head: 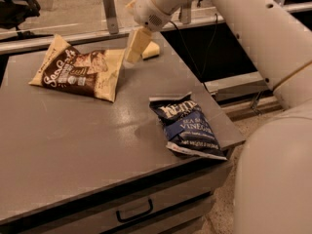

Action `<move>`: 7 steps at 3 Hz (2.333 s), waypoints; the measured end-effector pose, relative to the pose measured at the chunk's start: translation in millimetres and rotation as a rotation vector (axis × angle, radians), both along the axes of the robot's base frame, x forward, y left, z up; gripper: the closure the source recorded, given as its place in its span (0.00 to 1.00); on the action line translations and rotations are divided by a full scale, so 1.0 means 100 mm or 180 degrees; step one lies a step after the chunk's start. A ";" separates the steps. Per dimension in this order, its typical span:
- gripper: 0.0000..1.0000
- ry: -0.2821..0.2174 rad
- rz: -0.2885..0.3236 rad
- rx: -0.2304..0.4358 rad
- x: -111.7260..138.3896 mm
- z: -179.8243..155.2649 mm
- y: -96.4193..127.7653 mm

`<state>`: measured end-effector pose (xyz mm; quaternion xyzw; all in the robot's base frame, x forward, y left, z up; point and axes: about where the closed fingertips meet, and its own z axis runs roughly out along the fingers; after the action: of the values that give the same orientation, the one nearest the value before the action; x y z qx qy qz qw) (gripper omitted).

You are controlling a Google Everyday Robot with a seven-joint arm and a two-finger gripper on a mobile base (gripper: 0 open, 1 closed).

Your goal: Move brown chip bag near blue chip bag

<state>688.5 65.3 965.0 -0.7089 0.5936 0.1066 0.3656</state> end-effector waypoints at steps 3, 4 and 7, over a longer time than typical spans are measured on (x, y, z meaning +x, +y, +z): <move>0.11 0.0349 0.0174 0.0041 0.43 -0.77 0.62; 0.29 0.0454 0.0195 -0.0064 0.49 -0.93 0.73; 0.98 0.0352 0.0221 0.0282 0.46 -0.70 0.59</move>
Offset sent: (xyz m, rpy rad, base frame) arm 0.0527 0.0572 -0.0769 0.0489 0.1072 0.0405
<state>734.9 124.0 894.7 -0.7053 0.5826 0.1843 0.3593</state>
